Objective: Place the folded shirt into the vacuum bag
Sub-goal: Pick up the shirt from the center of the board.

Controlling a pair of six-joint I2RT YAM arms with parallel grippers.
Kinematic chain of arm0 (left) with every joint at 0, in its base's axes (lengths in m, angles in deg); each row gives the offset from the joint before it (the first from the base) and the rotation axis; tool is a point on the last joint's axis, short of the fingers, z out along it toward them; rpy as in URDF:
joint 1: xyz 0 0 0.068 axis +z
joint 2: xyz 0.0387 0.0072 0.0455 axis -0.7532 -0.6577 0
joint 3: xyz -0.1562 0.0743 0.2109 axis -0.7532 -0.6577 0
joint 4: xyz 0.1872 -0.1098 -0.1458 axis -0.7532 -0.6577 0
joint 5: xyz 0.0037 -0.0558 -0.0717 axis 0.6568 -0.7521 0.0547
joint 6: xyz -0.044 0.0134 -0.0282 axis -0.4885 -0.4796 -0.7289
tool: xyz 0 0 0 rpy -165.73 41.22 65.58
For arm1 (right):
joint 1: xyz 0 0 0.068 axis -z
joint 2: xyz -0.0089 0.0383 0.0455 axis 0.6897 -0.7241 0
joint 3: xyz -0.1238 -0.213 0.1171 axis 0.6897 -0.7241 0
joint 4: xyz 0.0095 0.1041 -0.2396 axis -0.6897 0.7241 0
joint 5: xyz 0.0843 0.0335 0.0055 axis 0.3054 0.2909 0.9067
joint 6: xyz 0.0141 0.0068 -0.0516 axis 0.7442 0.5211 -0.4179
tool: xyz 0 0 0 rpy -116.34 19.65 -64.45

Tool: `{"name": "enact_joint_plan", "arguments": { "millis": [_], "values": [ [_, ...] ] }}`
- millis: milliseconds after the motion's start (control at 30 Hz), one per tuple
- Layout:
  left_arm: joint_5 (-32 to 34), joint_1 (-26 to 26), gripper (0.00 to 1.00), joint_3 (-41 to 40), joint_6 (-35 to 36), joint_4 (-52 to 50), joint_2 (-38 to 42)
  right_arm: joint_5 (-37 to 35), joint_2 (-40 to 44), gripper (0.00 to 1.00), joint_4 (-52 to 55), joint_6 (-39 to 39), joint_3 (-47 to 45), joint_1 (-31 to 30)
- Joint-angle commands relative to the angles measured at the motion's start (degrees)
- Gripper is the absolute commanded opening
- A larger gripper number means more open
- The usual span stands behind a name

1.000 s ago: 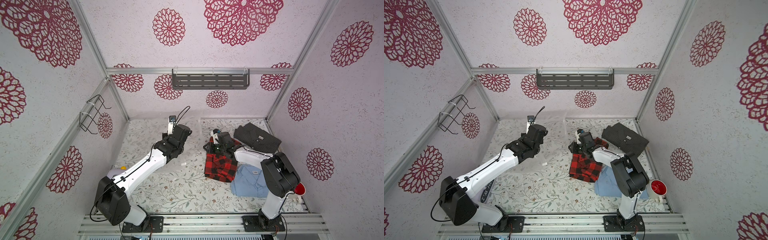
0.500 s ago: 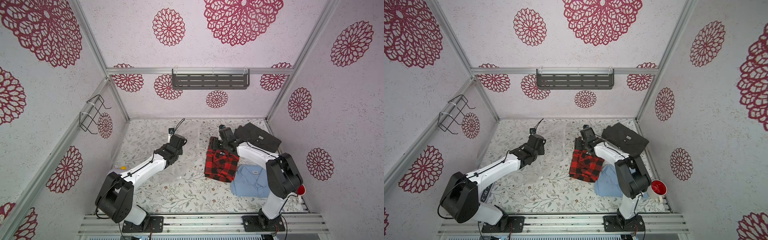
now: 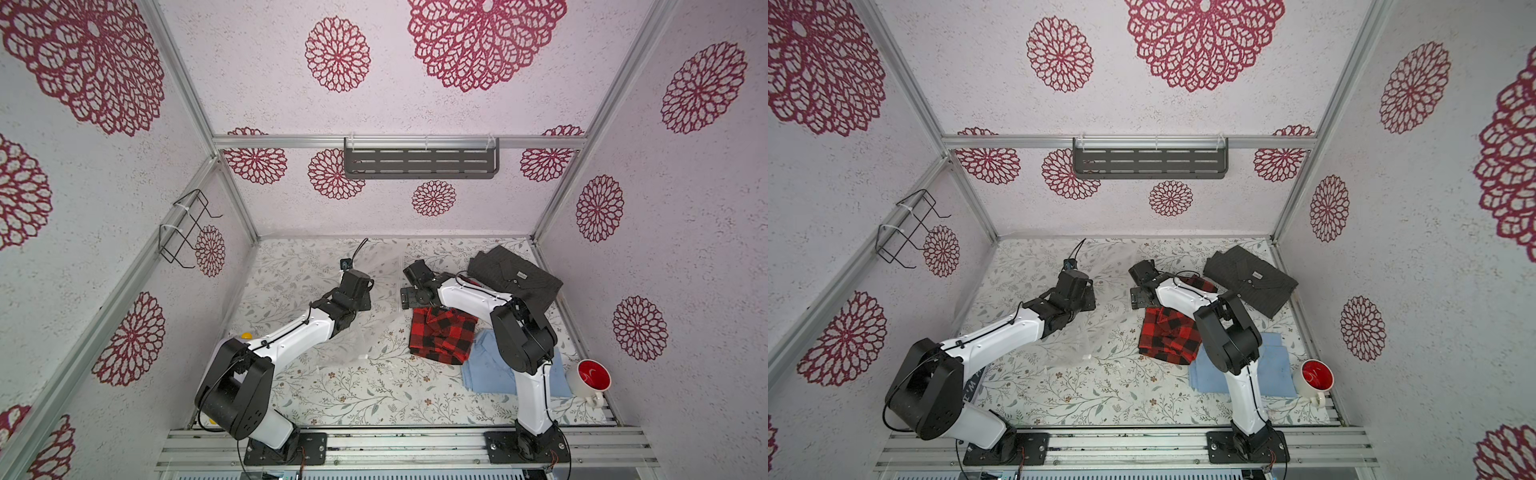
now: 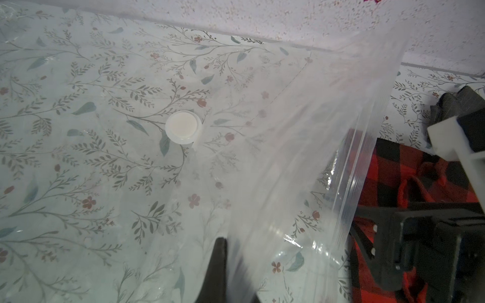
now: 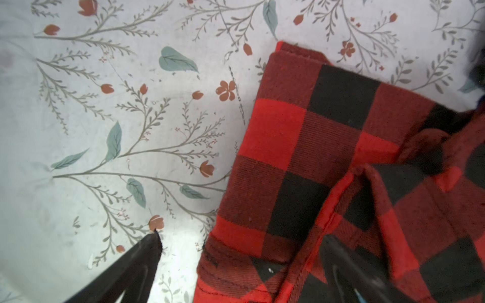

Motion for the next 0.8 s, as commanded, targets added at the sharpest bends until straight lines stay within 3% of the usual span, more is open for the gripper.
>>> {"name": "enact_joint_plan", "arguments": {
  "millis": [0, 200, 300, 400, 567, 767],
  "values": [
    [-1.8, 0.8, 0.00, -0.3, -0.8, 1.5, -1.1, -2.9, -2.9, 0.99, 3.5, 1.3, 2.7, 0.6],
    [-5.0, 0.8, 0.00, -0.2, -1.2, 2.8, -3.6, -0.4, -5.0, 0.86, 2.8, 2.8, -0.6, 0.5],
    [-6.6, 0.9, 0.00, 0.1, -1.6, 3.3, -4.6, -0.2, -4.6, 0.73, 2.3, 2.5, -2.0, 0.6],
    [-7.9, 0.8, 0.00, -0.1, -1.8, 4.2, -5.2, 0.1, -3.5, 0.51, 1.5, 2.0, -2.9, 0.8],
    [-9.1, 0.8, 0.00, 0.1, -2.1, 4.6, -6.1, 3.2, -1.8, 0.03, -3.0, 2.0, -5.7, 1.4],
    [-12.4, 0.8, 0.00, 0.8, -3.4, 5.7, -8.9, 6.5, 4.2, 0.00, -11.4, 2.6, -13.6, 2.8]
  ]
}}
